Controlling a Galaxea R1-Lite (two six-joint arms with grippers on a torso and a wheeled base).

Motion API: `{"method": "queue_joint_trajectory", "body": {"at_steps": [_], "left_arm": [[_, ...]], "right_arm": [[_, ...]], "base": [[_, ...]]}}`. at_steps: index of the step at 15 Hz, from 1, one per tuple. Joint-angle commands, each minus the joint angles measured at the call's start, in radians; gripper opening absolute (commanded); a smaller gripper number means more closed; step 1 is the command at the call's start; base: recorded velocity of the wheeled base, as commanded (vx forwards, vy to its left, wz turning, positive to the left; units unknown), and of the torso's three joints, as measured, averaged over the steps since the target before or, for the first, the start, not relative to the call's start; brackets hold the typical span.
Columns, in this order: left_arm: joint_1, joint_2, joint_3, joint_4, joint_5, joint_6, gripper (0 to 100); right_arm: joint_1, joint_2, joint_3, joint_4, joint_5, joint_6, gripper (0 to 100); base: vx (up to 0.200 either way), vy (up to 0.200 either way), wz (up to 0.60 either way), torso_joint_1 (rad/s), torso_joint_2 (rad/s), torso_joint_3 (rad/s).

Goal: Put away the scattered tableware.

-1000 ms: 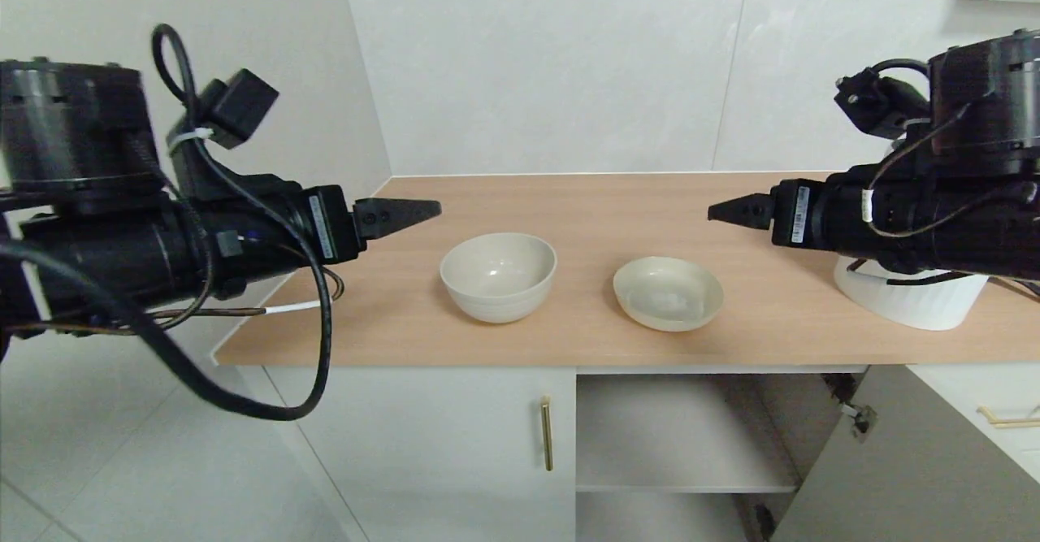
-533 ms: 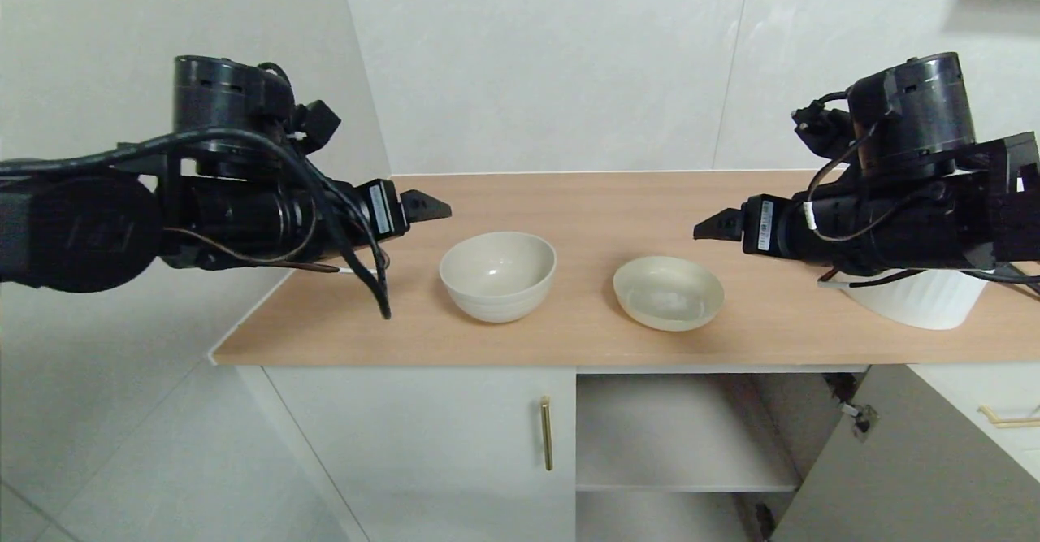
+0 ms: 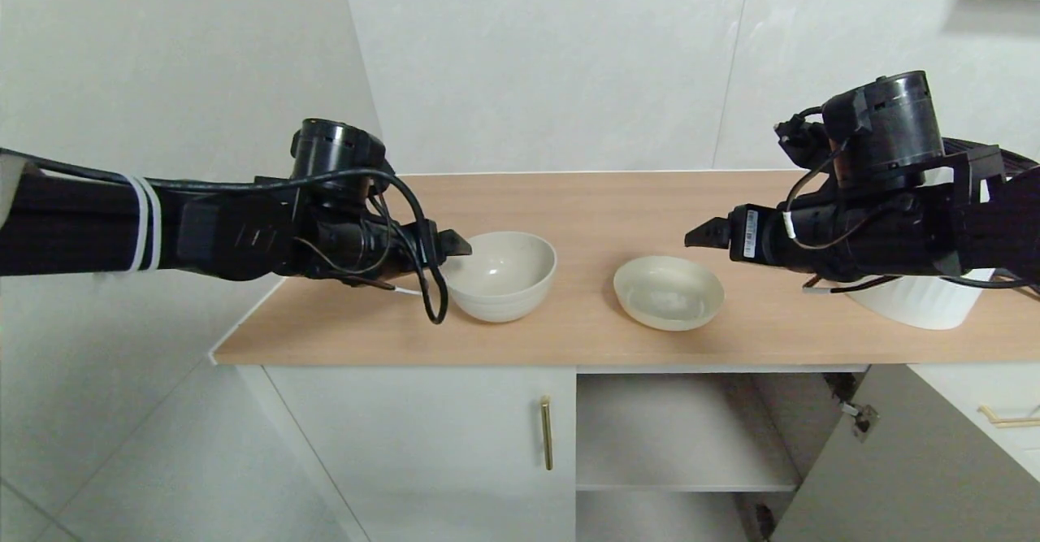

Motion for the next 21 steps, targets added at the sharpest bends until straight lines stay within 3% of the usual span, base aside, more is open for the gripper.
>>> {"method": "queue_joint_trajectory", "body": {"at_steps": [1,4,5,10,13,17,21], "left_arm": [[-0.009,0.048,-0.013,0.0,0.005,0.0,100],[-0.021,0.071,-0.031,0.0,0.018,0.0,100],[-0.032,0.072,-0.032,-0.002,0.021,0.0,0],[-0.044,0.049,-0.031,-0.002,0.021,-0.003,0],[-0.044,-0.041,0.009,-0.002,0.029,-0.032,0],[-0.045,-0.198,0.121,-0.025,0.021,-0.008,0],[-0.045,-0.236,0.13,-0.033,0.021,-0.008,0]], "right_arm": [[0.0,-0.001,0.0,0.0,-0.005,0.0,100],[0.0,-0.003,0.0,0.0,-0.029,0.0,100],[0.0,-0.003,0.0,0.0,-0.029,0.0,100],[-0.017,0.014,-0.006,0.0,-0.026,-0.002,100],[-0.035,0.043,-0.013,0.0,-0.025,-0.002,100],[-0.051,0.112,-0.04,0.0,-0.026,-0.002,100],[-0.072,0.197,-0.068,0.0,-0.028,0.0,100]], "base": [[0.0,0.0,0.0,0.0,0.0,0.0],[0.0,0.0,0.0,0.0,0.0,0.0],[0.0,0.0,0.0,0.0,0.0,0.0],[0.0,0.0,0.0,0.0,0.0,0.0],[0.0,0.0,0.0,0.0,0.0,0.0],[0.0,0.0,0.0,0.0,0.0,0.0],[0.0,0.0,0.0,0.0,0.0,0.0]]}}
